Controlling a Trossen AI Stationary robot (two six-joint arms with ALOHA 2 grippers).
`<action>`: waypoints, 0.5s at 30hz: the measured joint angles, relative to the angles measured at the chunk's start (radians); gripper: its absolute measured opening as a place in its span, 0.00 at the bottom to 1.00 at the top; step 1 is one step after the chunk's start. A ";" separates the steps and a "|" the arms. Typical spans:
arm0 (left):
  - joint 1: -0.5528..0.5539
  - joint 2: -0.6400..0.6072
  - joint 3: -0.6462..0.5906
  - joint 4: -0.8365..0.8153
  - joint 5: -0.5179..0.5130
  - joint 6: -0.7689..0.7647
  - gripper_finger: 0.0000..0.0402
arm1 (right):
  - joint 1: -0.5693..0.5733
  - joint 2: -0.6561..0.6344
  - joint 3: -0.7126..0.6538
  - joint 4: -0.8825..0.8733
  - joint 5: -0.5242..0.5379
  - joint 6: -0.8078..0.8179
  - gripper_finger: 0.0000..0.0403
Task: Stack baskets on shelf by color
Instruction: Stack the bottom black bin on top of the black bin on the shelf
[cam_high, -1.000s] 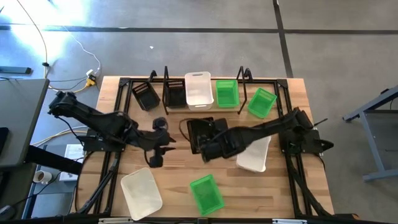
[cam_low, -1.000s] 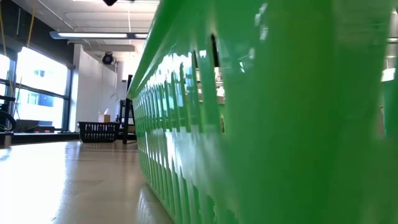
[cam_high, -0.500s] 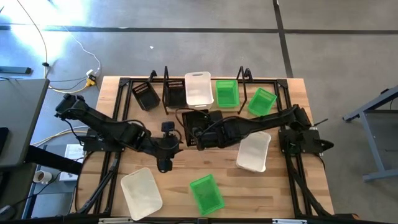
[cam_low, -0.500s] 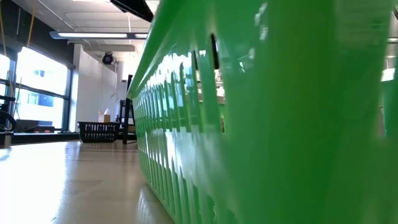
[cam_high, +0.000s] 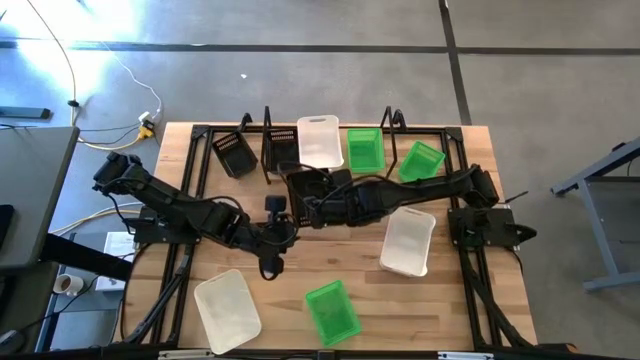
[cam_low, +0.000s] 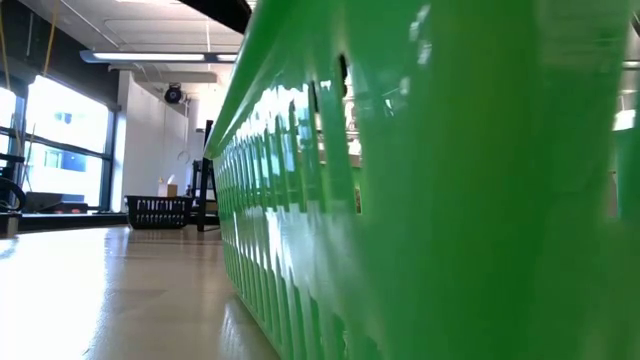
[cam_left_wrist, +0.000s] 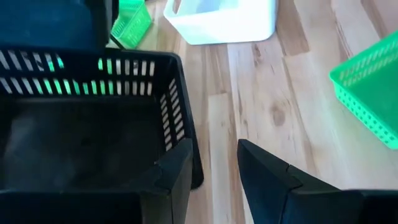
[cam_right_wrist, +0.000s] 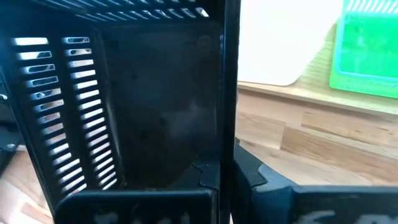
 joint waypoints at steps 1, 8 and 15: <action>0.000 0.000 0.000 -0.002 -0.006 0.013 0.30 | 0.000 0.000 0.000 0.012 -0.001 -0.003 0.00; 0.006 0.000 0.000 -0.012 -0.024 0.068 0.30 | 0.000 0.000 0.000 0.085 -0.022 -0.027 0.00; 0.014 0.000 0.000 -0.059 -0.023 0.078 0.30 | 0.001 0.000 0.000 0.126 -0.034 -0.044 0.00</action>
